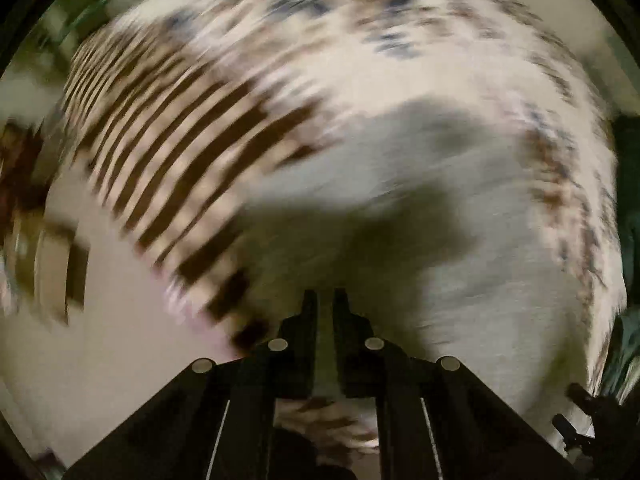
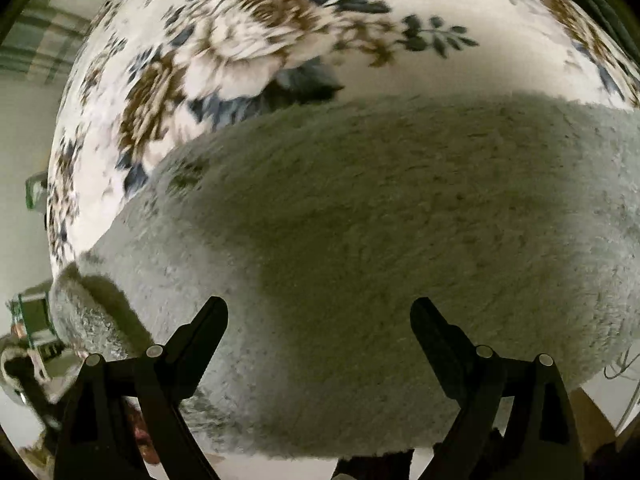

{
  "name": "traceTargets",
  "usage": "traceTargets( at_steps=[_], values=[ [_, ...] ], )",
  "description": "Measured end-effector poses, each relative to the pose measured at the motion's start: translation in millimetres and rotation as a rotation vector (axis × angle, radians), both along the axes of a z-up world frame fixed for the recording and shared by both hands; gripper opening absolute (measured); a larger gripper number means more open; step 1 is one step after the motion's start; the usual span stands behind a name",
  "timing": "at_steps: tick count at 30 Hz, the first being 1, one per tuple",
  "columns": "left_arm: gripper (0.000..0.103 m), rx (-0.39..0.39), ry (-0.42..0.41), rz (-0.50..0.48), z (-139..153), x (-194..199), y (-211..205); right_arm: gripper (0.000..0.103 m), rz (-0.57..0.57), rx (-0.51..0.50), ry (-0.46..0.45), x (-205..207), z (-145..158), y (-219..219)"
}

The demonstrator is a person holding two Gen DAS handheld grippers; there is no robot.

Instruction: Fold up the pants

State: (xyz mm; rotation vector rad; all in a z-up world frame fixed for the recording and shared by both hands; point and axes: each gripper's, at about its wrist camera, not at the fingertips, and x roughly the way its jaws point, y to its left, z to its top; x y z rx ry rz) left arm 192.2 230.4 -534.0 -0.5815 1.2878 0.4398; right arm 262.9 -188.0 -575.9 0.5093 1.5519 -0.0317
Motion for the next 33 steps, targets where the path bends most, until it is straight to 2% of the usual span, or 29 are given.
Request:
traceTargets(
  at_steps=[3, 5, 7, 9, 11, 14, 16, 19, 21, 22, 23, 24, 26, 28, 31, 33],
  values=[
    [0.006, -0.070, 0.023, 0.097, -20, -22, 21, 0.095, 0.053, 0.013, -0.001, 0, 3, 14],
    [0.007, -0.157, -0.036, 0.150, -17, -32, 30, 0.095, 0.078, 0.036, -0.003, -2, 6, 20],
    [0.011, -0.197, -0.091, 0.166, -2, -31, 31, 0.095, 0.074, 0.090, -0.014, -1, 9, 26],
    [0.029, -0.224, -0.162, 0.154, 21, -20, 28, 0.095, 0.073, 0.147, -0.014, 4, 5, 40],
    [0.062, -0.239, -0.210, 0.143, 39, -6, 24, 0.095, 0.075, 0.197, -0.011, 12, -1, 57],
    [0.068, -0.266, -0.256, 0.119, 63, 31, 9, 0.094, 0.077, 0.201, 0.002, 24, -10, 81],
    [0.074, -0.246, -0.241, 0.039, 71, 65, -12, 0.094, 0.087, 0.155, -0.007, 29, -11, 87],
    [0.074, -0.140, -0.151, -0.114, 65, 110, -47, 0.094, 0.088, 0.107, -0.013, 32, -11, 86],
    [0.073, -0.034, -0.077, -0.229, 48, 130, -74, 0.095, 0.097, 0.080, -0.010, 33, -10, 81],
    [0.065, 0.000, -0.056, -0.270, 41, 132, -83, 0.095, 0.101, 0.075, -0.012, 32, -9, 77],
    [0.026, 0.018, -0.056, -0.305, 37, 131, -89, 0.095, 0.107, 0.067, -0.011, 31, -8, 73],
    [0.012, 0.040, -0.058, -0.331, 34, 126, -91, 0.095, 0.114, 0.061, -0.007, 29, -7, 68],
    [0.013, 0.052, -0.091, -0.337, 38, 109, -85, 0.095, 0.108, 0.075, -0.003, 22, -3, 56],
    [0.013, 0.056, -0.123, -0.298, 46, 88, -70, 0.095, 0.094, 0.094, -0.004, 10, 3, 43],
    [0.013, 0.051, -0.104, -0.206, 45, 55, -38, 0.095, 0.065, 0.106, 0.011, -14, 9, 21],
    [0.013, 0.052, -0.058, -0.140, 33, 30, -15, 0.095, 0.037, 0.115, 0.038, -33, 9, 6]
  ],
)
